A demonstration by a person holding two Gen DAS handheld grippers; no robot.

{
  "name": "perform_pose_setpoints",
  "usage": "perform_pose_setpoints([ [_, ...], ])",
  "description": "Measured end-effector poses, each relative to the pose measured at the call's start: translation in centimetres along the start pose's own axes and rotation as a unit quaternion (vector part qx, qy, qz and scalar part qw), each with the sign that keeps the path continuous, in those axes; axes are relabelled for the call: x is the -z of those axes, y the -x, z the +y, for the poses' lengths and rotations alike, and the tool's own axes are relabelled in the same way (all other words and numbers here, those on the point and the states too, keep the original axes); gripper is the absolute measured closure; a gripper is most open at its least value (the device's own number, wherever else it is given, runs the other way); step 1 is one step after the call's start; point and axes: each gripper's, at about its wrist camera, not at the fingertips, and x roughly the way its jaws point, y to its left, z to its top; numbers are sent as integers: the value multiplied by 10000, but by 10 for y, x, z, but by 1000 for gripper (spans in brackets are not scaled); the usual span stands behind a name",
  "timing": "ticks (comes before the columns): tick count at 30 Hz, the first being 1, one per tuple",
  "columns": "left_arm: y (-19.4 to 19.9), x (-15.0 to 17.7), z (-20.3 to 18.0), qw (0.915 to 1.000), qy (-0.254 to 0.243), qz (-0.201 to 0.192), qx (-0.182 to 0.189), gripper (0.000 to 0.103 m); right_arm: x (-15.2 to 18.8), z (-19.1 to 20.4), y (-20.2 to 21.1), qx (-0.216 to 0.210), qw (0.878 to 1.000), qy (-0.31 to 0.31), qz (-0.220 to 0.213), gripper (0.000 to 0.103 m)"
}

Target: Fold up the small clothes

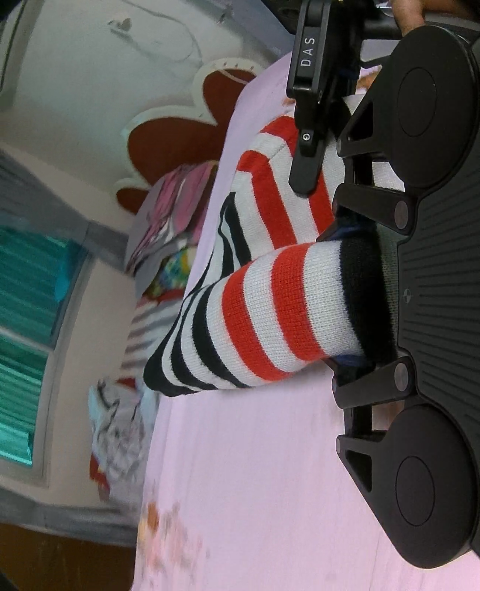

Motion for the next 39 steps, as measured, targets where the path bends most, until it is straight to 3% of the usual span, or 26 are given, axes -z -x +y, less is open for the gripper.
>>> perform_pose_setpoints([
  [8, 42, -11, 158, 9992, 94, -13, -388, 48, 55, 96, -125, -32, 9999, 41, 140, 66],
  [16, 38, -12, 248, 9982, -26, 60, -604, 46, 76, 130, -200, 177, 9989, 141, 404, 66],
  [21, 31, 6, 266, 9986, 92, 16, -512, 35, 77, 125, -213, 513, 9972, 175, 506, 60],
  [26, 37, 0, 263, 9982, 163, 4, -570, 34, 68, 124, -203, 752, 9965, 141, 336, 48],
  [27, 43, 3, 261, 9980, 161, -50, -612, 34, 66, 125, -203, 785, 9964, 168, 288, 44],
  [33, 58, -15, 251, 9947, 48, -652, -788, 34, 50, 124, -218, 898, 9957, 52, 208, 44],
  [35, 50, -24, 249, 9951, -34, -605, -778, 34, 47, 126, -226, 931, 9955, 45, 143, 48],
  [37, 37, -29, 250, 9959, -51, -447, -784, 34, 45, 127, -231, 1053, 9943, 47, 145, 69],
  [39, 28, -29, 250, 9953, -71, -390, -884, 34, 45, 129, -237, 1179, 9929, 125, 116, 75],
])
